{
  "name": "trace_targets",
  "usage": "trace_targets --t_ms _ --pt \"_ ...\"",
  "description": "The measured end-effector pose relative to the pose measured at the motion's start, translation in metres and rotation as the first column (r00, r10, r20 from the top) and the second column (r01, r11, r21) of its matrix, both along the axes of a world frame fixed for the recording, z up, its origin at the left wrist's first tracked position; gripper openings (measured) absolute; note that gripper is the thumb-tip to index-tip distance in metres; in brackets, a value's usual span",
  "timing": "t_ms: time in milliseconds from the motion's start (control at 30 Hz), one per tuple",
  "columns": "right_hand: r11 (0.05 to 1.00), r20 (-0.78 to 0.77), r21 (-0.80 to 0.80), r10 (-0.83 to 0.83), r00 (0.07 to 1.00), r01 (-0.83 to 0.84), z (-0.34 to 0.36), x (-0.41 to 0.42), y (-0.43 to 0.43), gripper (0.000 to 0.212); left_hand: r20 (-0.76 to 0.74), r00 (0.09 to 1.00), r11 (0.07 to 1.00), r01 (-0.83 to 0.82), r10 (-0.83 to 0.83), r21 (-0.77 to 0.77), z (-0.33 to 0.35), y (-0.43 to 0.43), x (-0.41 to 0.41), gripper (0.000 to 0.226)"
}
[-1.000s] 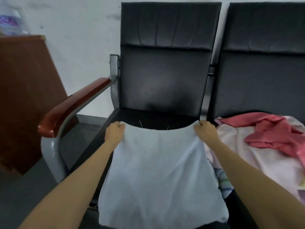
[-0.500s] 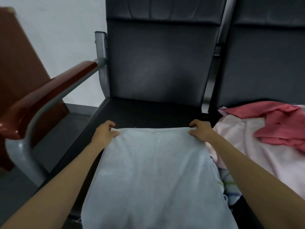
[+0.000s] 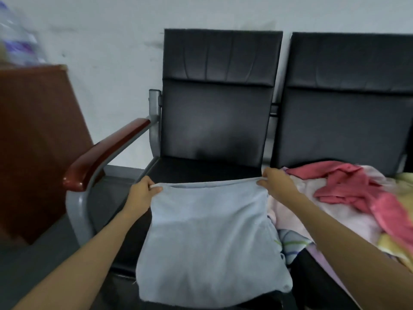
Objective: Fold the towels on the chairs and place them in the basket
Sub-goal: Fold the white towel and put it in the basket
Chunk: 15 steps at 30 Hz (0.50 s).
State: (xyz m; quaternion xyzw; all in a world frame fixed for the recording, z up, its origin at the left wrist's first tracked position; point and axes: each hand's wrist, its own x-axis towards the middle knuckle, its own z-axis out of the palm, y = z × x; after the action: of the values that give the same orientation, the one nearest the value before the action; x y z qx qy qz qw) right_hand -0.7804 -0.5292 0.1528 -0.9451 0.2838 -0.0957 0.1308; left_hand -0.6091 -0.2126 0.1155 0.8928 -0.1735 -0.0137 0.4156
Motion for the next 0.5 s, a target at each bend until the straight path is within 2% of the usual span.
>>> trace_targets --t_ms 133,300,433,500 --pt "0.999 0.028 -0.028 -0.017 0.999 0.017 0.047 -0.050 0.031 0.023 0.098 0.995 0.996 0.012 -0.003 -0.087 0.051 0.033 -0.046 0.028" --pt "0.999 0.293 -0.033 -0.003 0.956 0.013 0.124 -0.117 0.067 0.016 0.139 0.990 0.956 0.025 0.016 -0.291 0.127 0.059 -0.098 0.026" --pt "0.996 0.563 -0.084 0.021 0.826 0.032 0.187 -0.163 0.097 0.019 0.181 0.981 0.866 0.030 0.070 -0.499 0.191 0.070 -0.144 0.025" --pt "0.990 0.687 -0.138 0.084 0.722 0.017 0.207 -0.182 0.110 0.017 0.245 0.960 0.762 0.056 0.136 -0.645 0.213 0.077 -0.164 0.021"
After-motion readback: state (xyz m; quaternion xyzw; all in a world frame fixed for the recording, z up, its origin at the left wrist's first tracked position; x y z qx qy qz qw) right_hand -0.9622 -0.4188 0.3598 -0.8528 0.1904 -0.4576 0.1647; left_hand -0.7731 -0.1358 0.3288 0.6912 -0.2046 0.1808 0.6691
